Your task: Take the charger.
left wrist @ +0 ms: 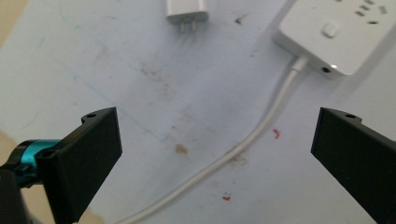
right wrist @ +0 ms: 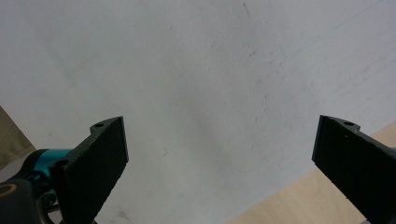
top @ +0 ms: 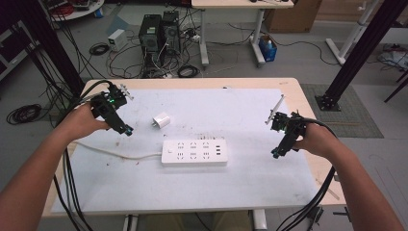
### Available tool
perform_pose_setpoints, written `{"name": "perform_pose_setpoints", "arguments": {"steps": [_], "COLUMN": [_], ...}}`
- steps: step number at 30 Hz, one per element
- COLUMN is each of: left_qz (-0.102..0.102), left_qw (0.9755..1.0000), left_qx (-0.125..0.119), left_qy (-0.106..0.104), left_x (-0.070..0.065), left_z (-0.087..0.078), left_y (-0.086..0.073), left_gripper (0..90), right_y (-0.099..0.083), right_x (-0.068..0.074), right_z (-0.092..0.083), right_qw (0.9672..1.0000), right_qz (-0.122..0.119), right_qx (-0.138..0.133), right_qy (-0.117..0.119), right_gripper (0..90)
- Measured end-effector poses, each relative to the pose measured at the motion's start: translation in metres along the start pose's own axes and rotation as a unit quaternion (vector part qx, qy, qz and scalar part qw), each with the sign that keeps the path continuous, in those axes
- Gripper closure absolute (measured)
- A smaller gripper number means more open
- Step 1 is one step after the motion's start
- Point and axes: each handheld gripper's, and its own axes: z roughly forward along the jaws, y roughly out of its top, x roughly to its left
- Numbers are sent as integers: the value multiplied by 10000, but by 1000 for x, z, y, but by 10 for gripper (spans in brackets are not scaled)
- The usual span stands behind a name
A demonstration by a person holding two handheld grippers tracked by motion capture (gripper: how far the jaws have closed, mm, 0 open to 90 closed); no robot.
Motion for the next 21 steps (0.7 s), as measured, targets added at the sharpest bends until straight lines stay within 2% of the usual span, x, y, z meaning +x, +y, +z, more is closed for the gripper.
{"name": "perform_pose_setpoints", "arguments": {"steps": [1,4,7,8,10,15,21], "left_qz": [-72,-97,-142,-210,-266,-347,-108], "left_qw": [10000,9999,9996,9991,9987,9981,9983], "left_qx": [-57,-136,-245,-365,-427,-512,-541], "left_qy": [-2,28,74,70,61,24,-162], "left_x": [0,2,7,10,12,18,23], "left_z": [0,-1,-3,-2,2,22,54], "left_y": [1,4,11,17,23,41,56], "left_gripper": [18,18,18,18,18,18,18], "right_y": [0,-1,-3,-3,-5,-8,-12], "right_x": [0,1,1,0,-1,-1,-2], "right_z": [0,0,-2,-3,-2,-1,-2], "right_qw": [10000,10000,9999,9999,9998,9994,9988], "right_qz": [5,-10,105,114,100,151,264], "right_qx": [-7,-17,-79,-85,-107,-231,-341], "right_qy": [-4,-16,-57,-89,-142,-186,-241], "right_gripper": [28,28,28,28,28,28,28]}}
